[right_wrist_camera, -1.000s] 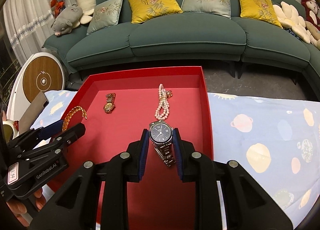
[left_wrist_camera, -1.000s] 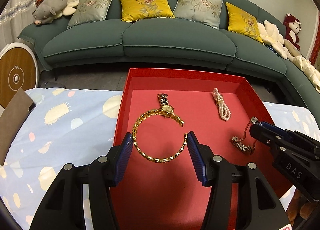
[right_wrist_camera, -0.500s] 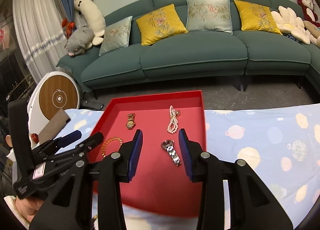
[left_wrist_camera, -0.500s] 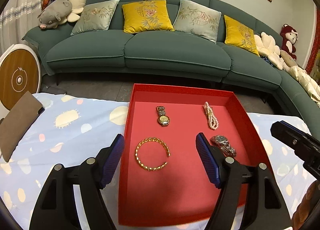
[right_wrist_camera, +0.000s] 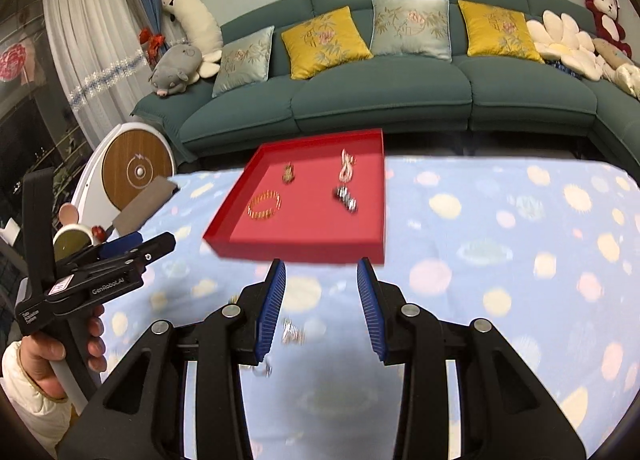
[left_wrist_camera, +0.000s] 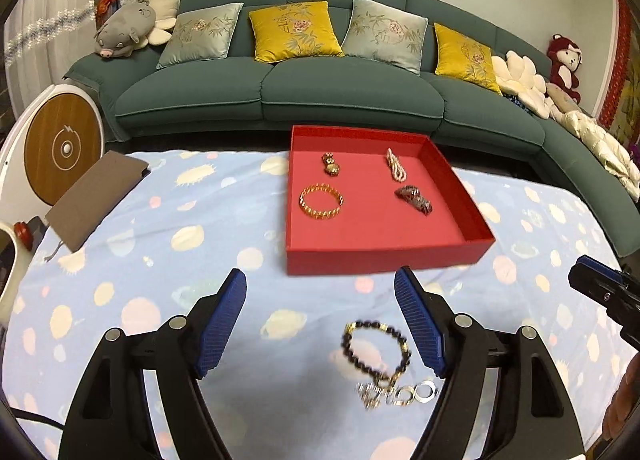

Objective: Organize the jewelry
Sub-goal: 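Withdraw both tools from the tray back over the remaining jewelry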

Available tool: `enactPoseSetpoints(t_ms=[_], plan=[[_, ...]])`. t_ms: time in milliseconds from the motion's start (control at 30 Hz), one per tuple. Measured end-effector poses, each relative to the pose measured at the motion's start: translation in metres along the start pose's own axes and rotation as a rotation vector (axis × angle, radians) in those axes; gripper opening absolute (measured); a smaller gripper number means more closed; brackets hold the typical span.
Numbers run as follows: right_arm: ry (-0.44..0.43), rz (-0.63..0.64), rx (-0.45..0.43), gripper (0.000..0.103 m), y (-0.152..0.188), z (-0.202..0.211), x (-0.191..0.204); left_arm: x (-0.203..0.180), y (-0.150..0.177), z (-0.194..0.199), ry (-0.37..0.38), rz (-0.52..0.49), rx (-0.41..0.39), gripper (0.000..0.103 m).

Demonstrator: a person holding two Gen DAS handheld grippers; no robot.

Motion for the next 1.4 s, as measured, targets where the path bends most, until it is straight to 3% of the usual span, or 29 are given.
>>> enactPoseSetpoints(t_ms=[233,667,1400], plan=[[0.035,0.064,0.06,0.036,0.043,-0.017,0.011,0.012,0.046,0.003,0.024,0.048,0.031,0.074],[0.057,0.128,0.175,0.036,0.071,-0.074,0.022,0.01,0.056,-0.016,0.03,0.021,0.088,0.074],[0.07,0.137,0.238,0.036,0.062,-0.129,0.037,0.019,0.063,-0.024,0.049,0.048,0.145,0.074]])
Point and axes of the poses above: each gripper's, at about its wrist camera, not at the fingertips, and z roughly against the way its jaws point, x to its left, y to its underside, the point moved 10 cm from there along -z, roughly the way its jaws point, and after that the axes turned 15 degrees about x, right-handed, at the moved point
